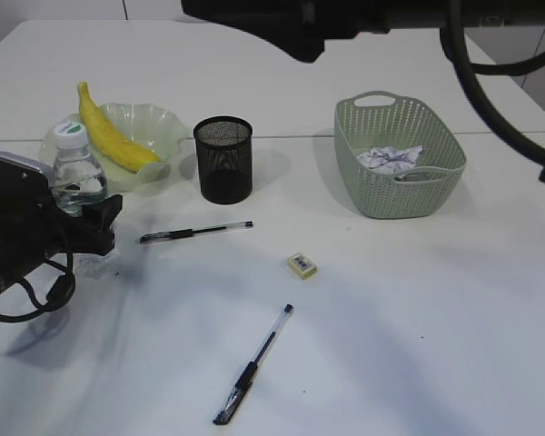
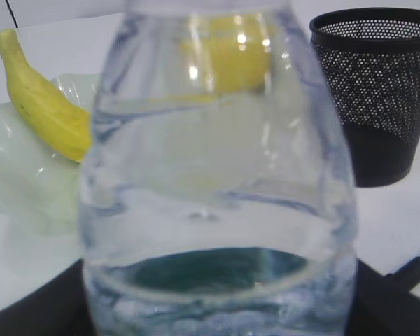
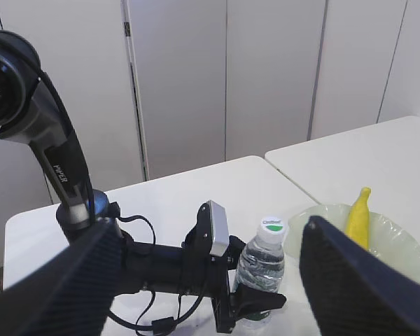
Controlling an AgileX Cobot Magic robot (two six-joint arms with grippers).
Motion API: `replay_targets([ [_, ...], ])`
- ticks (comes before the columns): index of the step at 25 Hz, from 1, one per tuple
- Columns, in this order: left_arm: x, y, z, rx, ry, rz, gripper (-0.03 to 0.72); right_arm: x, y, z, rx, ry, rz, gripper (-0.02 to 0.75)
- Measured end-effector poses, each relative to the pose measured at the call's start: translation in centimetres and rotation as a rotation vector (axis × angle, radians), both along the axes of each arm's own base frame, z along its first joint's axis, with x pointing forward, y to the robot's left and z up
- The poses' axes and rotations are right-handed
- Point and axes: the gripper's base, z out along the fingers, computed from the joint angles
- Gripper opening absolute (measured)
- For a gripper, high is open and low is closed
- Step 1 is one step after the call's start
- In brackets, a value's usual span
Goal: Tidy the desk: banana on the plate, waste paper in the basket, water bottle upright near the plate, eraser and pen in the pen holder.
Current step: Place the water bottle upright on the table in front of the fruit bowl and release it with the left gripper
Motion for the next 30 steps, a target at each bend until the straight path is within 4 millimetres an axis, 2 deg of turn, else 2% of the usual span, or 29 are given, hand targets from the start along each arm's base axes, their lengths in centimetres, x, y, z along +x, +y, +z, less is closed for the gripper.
replay_targets([
  [10, -0.5, 0.1, 0.5, 0.007, 0.021, 0.008, 0.562, 0.0, 0.0, 0.0, 0.000, 0.001, 0.000, 0.592],
  [24, -0.5, 0.1, 7.0, -0.017, -0.165, 0.009, 0.582, 0.0, 0.0, 0.0, 0.000, 0.001, 0.000, 0.592],
  [30, -1.2, 0.2, 10.6, -0.014, -0.231, 0.004, 0.582, 0.2, -0.1, 0.0, -0.003, 0.000, -0.020, 0.592],
])
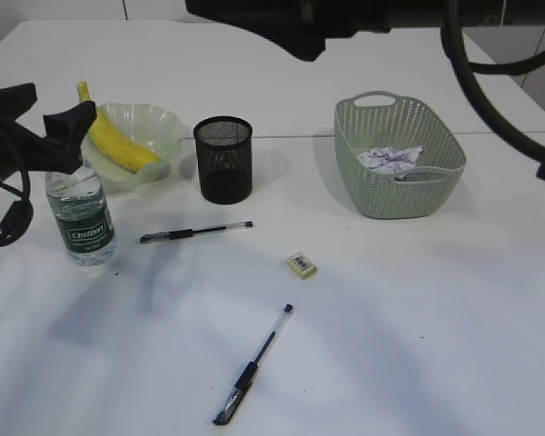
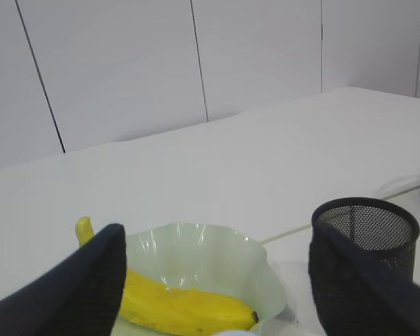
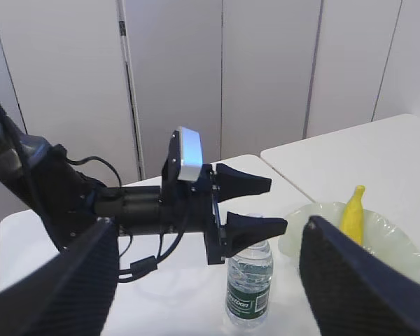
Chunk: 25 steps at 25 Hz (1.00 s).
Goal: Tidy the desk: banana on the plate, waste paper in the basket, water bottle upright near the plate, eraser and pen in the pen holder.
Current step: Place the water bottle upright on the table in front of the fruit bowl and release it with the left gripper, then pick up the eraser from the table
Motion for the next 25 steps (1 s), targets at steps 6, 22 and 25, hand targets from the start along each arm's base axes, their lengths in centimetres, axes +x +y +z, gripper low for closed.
replay_targets([
  [6, -1.3, 0.3, 3.3, -0.001, 0.047, 0.013, 0.582, 0.1, 0.0, 0.1, 0.013, 0.007, -0.009, 0.592],
  [22, -11.9, 2.8, 10.9, -0.118, 0.461, 0.209, 0.582, 1.5, -0.9, 0.1, 0.051, 0.072, -0.204, 0.584],
  [25, -13.7, 3.0, 11.0, -0.140, 0.545, 0.228, 0.582, 1.6, -1.0, 0.0, 0.051, 0.081, -0.216, 0.580],
])
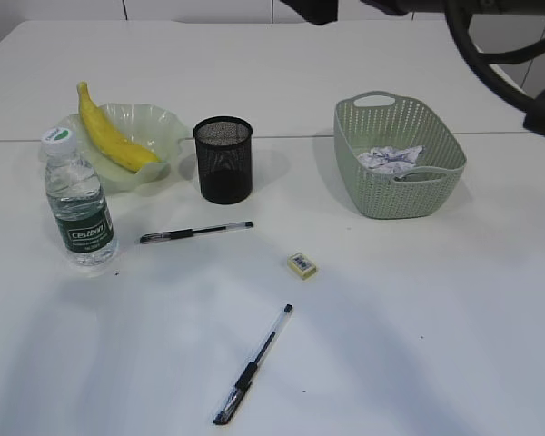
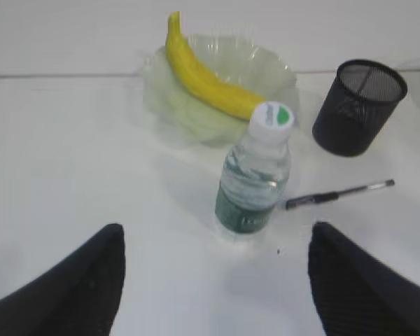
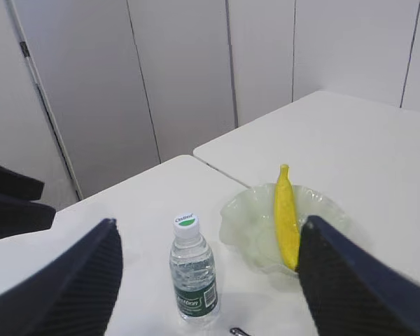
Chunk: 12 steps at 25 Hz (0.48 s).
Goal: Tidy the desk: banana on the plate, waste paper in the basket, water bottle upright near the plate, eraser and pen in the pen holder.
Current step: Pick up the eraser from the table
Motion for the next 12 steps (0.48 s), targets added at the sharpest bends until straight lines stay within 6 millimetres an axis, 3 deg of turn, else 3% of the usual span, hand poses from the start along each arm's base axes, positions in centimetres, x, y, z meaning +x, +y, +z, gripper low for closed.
replay_targets([
  [6, -1.8, 0.3, 0.0, 0.005, 0.191, 0.018, 0.582, -0.3, 0.0, -1.0, -0.067, 0.095, 0.017, 0.576],
  [12, -2.3, 0.1, 2.0, -0.034, 0.265, 0.022, 0.580, -0.9, -0.3, -3.0, -0.208, 0.292, 0.030, 0.575],
])
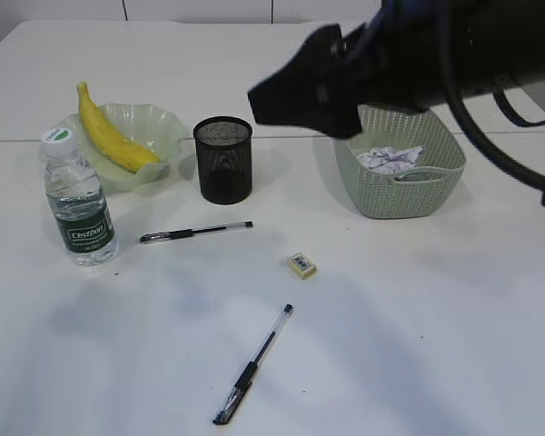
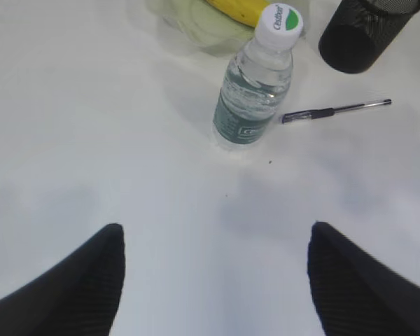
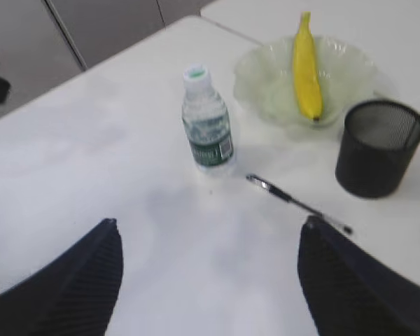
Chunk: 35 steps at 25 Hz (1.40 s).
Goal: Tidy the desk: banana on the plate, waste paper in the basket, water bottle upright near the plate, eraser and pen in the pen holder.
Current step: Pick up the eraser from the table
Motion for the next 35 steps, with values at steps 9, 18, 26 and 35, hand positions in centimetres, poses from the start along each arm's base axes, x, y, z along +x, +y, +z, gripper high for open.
replay_targets([
  [9, -1.5, -0.5, -0.2, -0.017, 0.198, -0.059, 0.580, 1.3, -1.1, -5.6, -0.375, 0.294, -0.082, 0.575],
  [18, -1.9, -0.5, -0.4, -0.015, 0.245, -0.065, 0.580, 7.2, 0.8, -8.2, -0.604, 0.475, -0.115, 0.543],
  [26, -2.0, -0.5, -0.5, -0.013, 0.261, -0.066, 0.580, 12.5, 2.8, -8.9, -0.664, 0.543, -0.233, 0.489],
  [35, -2.0, -0.5, -0.5, -0.012, 0.267, -0.068, 0.573, 16.0, 4.1, -12.4, -0.715, 0.600, -0.305, 0.487],
])
